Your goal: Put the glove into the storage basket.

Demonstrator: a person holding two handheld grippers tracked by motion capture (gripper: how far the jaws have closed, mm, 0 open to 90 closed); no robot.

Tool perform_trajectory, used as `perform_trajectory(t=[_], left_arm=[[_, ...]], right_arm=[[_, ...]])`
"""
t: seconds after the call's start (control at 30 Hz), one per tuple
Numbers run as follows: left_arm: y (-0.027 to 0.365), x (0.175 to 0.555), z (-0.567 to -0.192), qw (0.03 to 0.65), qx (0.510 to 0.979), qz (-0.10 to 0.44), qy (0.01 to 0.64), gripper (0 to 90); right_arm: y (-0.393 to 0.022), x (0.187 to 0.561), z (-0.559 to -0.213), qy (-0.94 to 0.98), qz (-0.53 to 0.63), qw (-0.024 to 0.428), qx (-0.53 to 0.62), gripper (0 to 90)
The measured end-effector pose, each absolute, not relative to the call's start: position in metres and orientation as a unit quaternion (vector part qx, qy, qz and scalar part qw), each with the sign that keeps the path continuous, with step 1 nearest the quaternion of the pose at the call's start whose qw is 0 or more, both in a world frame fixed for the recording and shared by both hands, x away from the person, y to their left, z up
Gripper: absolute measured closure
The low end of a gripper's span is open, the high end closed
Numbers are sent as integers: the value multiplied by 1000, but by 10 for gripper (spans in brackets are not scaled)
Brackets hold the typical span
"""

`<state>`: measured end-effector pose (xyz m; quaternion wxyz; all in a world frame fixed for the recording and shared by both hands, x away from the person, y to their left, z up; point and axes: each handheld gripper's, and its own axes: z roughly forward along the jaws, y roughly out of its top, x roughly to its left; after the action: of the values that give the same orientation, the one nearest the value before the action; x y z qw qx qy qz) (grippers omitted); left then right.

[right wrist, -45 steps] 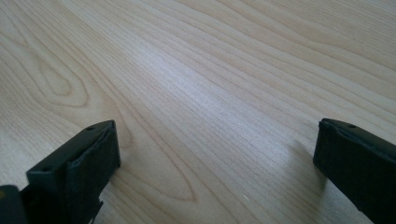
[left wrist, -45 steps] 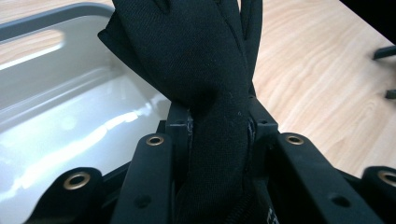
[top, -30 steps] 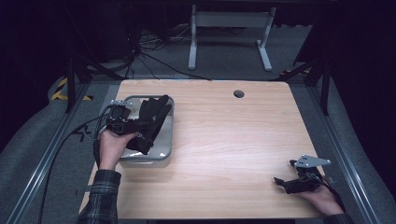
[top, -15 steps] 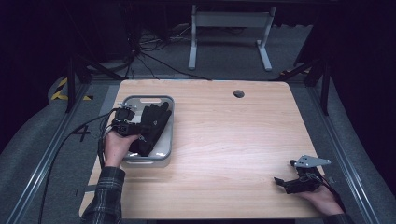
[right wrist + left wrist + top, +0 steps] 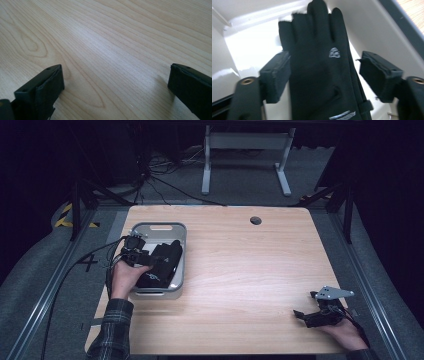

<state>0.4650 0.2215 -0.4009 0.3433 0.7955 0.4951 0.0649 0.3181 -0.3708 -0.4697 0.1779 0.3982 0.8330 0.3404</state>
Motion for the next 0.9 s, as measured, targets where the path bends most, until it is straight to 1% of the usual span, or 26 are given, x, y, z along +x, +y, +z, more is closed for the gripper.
perform_trajectory(t=[0.1,0.3,0.57,0.9], left_arm=[[220,462,-396,346,796,72,491,163],[210,455,-387,362,801,78,471,144],[185,444,-376,376,809,84,444,142],[147,426,-363,404,820,77,398,144]], right_arm=[[-371,318,-470,833,340,178,398,8],[-371,318,-470,833,341,178,398,8],[-371,318,-470,833,340,178,398,8],[-371,318,-470,833,340,178,398,8]])
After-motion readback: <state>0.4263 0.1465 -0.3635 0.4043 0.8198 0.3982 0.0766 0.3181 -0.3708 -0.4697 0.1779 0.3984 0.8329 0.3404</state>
